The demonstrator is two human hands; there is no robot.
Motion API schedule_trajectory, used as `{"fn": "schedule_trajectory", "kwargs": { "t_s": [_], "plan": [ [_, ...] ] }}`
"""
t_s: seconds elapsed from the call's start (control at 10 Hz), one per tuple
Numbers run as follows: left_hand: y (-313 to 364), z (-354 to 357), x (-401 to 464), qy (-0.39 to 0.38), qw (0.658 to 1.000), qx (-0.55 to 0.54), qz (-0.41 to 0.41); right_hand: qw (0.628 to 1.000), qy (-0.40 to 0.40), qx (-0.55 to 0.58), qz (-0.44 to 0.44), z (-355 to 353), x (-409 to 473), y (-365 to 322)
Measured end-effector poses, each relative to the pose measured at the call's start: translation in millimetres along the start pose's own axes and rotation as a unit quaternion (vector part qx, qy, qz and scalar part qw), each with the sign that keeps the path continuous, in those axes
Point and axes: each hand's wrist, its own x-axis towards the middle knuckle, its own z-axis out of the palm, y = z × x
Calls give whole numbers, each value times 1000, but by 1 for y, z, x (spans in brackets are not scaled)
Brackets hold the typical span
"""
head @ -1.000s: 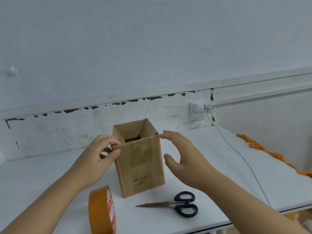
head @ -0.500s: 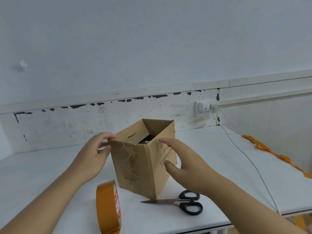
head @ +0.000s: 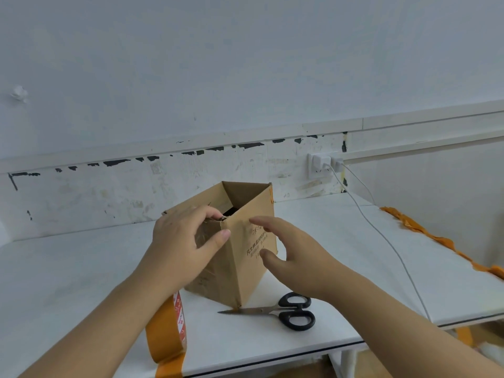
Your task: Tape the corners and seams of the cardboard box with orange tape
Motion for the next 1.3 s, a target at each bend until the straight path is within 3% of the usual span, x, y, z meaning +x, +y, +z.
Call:
{"fn": "schedule_trajectory", "kwargs": {
  "t_s": [0.6,0.8,1.2,1.3],
  "plan": [
    [-2,6,4,28,1000,1,-3,1000,-3,-11,-8,7,9,-3],
    [-5,-2,4,-19,999,-37,-4,995,22,-74,-68,8,22,-25],
    [6,4,-4,6,1000,2,-21,997,-40,-65,-24,3,23,-32],
    [13,-2,-14,71,996,-7,-55,1000,-20,-15,2,-6,4,-29]
  ]
}}
